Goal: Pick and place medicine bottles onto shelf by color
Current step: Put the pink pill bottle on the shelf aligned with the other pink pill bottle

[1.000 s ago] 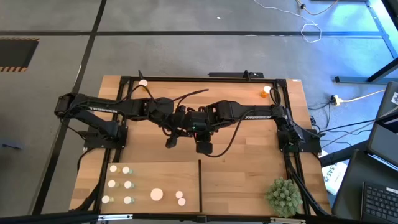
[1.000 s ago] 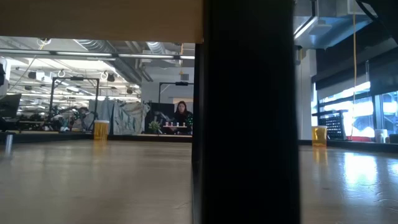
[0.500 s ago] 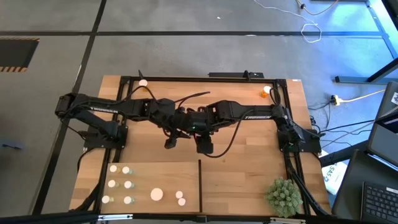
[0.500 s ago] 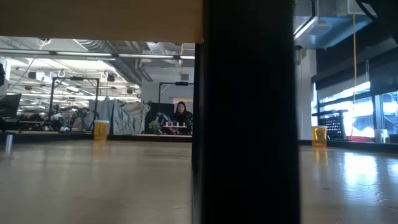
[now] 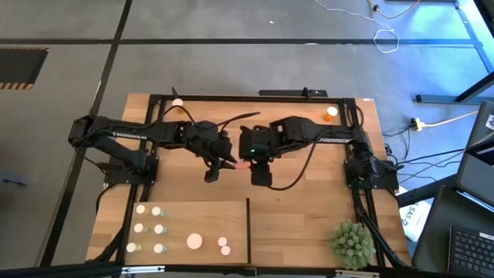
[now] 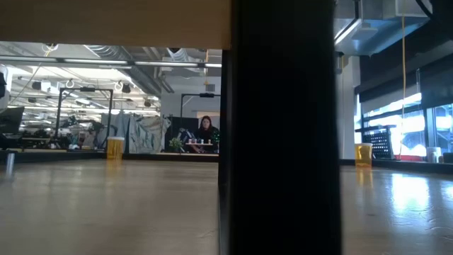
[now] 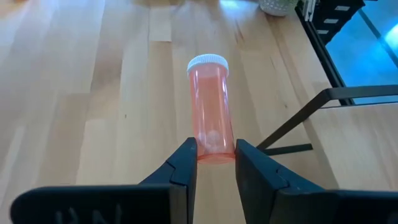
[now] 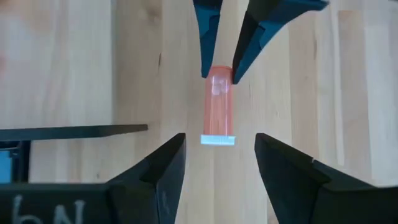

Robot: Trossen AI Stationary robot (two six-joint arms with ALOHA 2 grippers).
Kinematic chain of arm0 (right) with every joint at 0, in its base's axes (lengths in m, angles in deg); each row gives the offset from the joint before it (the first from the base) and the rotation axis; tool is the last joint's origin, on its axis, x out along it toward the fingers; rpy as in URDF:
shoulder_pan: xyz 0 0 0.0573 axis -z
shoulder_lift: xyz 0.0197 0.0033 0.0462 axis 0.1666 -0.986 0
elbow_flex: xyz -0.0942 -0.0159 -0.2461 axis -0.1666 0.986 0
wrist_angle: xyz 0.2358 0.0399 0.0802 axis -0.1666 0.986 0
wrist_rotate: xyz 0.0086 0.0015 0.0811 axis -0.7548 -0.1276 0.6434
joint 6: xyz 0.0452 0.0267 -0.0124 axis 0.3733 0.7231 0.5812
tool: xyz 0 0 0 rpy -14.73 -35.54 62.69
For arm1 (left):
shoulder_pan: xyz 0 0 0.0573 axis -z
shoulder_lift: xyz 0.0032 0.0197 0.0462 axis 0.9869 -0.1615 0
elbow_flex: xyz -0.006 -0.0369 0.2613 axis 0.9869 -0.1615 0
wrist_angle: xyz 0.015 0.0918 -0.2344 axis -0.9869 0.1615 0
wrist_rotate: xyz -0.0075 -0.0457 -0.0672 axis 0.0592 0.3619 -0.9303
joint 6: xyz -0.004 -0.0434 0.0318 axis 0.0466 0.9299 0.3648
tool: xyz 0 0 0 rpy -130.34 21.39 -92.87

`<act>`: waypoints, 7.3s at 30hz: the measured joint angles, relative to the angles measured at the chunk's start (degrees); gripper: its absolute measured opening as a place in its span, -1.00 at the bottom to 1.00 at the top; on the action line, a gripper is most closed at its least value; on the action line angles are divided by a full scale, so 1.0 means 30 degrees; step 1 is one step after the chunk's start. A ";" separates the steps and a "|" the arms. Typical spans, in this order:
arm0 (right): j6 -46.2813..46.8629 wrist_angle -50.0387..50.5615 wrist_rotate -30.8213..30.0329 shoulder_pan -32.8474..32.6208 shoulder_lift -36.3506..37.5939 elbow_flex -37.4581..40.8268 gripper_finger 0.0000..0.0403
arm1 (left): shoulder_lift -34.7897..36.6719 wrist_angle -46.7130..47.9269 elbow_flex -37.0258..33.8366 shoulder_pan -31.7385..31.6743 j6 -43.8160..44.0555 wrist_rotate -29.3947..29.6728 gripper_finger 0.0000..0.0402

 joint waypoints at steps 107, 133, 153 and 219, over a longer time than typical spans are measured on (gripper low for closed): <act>-1.4789 -0.7023 1.1924 0.9573 0.3431 1.1132 -0.08 | -0.1703 0.9032 -0.0007 -0.2761 -0.5821 -0.1668 -0.44; -1.5186 -0.7060 1.1909 0.9566 0.3431 1.1118 -0.08 | -0.1864 0.9039 -0.0007 -0.2703 -0.3357 -0.0499 -0.45; -1.5164 -0.6936 1.1706 0.9588 0.3431 1.1118 -0.08 | -0.4063 0.8216 -0.0452 -0.2610 -0.6523 -0.1758 0.29; -1.5172 -0.7198 1.1917 0.9566 0.3431 1.1111 -0.08 | -0.5842 -0.1860 -0.5610 -0.0729 -0.5782 -0.0231 -0.03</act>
